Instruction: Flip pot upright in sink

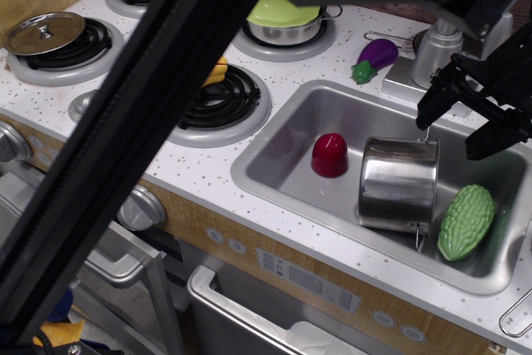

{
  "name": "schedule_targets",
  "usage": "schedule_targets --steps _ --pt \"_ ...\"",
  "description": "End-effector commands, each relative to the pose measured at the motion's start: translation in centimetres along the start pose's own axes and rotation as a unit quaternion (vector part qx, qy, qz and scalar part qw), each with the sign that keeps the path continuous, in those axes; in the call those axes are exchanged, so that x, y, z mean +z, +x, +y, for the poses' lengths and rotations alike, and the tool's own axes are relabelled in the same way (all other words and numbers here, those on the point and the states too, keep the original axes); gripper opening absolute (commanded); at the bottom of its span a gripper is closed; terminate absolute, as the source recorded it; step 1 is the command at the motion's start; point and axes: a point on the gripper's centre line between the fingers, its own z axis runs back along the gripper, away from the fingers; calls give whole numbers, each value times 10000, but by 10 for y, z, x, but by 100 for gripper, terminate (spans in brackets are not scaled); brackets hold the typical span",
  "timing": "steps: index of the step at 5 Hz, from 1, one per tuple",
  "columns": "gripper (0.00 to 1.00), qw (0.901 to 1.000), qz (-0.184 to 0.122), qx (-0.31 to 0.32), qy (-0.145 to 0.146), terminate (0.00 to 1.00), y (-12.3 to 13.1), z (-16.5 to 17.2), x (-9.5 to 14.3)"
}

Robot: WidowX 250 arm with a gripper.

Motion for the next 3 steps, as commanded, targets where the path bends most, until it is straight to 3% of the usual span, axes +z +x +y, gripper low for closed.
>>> schedule_targets --steps 1,3 --pt "100 9992 -358 41 -167 0 0 14 10" --pt "100 9986 -516 -9 -105 0 -9 16 -15"
